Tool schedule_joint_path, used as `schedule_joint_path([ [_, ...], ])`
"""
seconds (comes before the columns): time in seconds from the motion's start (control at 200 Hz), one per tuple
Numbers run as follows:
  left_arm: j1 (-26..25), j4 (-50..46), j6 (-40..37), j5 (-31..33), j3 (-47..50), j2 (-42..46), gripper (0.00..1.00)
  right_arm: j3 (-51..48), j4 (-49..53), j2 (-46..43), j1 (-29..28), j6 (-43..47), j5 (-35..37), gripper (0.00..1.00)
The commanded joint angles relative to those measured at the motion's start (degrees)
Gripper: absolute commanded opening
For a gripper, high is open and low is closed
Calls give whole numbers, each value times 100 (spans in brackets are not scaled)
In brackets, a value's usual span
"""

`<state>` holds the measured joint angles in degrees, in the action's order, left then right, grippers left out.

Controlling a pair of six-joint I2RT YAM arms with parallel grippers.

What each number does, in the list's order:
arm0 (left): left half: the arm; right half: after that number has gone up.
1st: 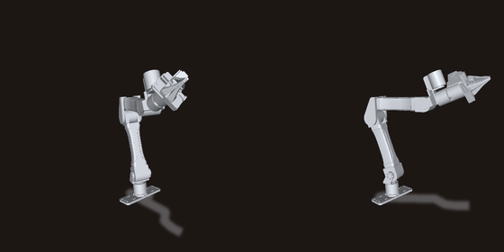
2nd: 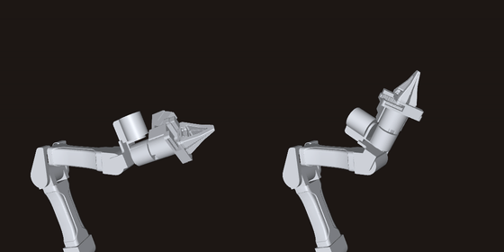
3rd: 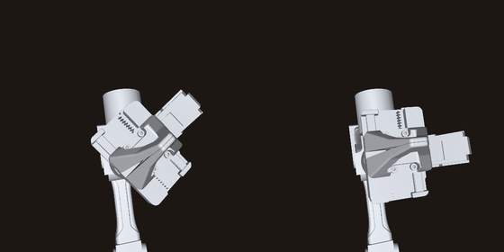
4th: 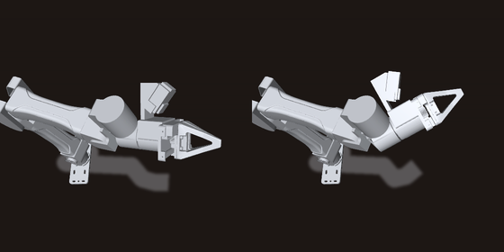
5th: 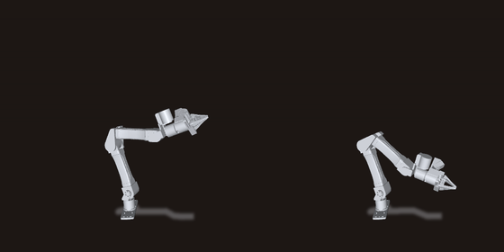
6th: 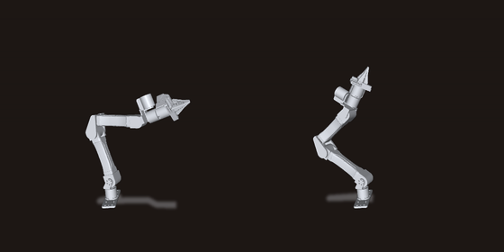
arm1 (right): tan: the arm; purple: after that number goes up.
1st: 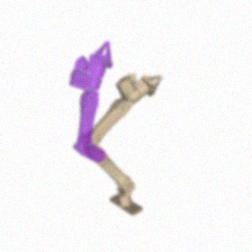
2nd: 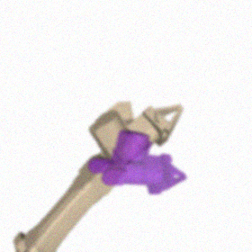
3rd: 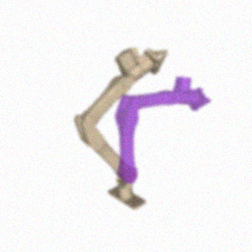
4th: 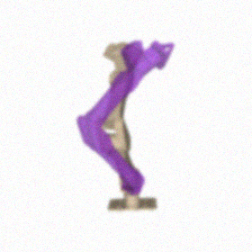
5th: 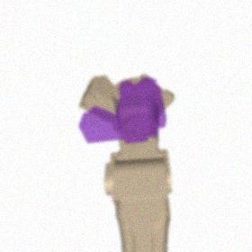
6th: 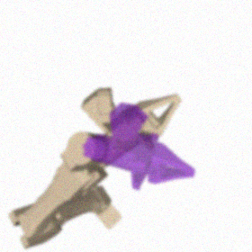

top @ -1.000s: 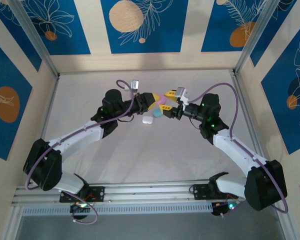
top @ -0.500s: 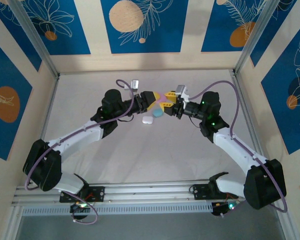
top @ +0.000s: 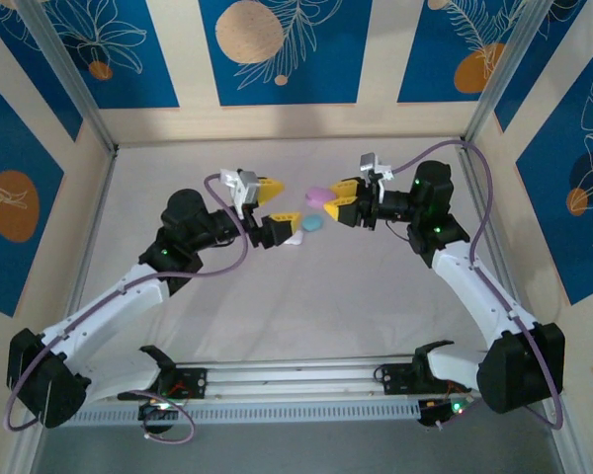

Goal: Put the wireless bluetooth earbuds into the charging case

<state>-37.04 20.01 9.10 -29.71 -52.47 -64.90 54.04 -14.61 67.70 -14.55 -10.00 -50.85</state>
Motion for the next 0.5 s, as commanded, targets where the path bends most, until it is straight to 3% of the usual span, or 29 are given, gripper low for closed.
schedule_joint_path([
  [0.0,4,-296,-1055,-599,-152,-164,84,254,91,-141,14,-307,-589,36],
  [0.225,-2,958,3,-1169,-112,-527,74,408,161,-142,-90,-204,-575,36],
  [0.49,3,1183,502,-1427,-332,-811,67,449,310,-148,-215,49,-534,36],
])
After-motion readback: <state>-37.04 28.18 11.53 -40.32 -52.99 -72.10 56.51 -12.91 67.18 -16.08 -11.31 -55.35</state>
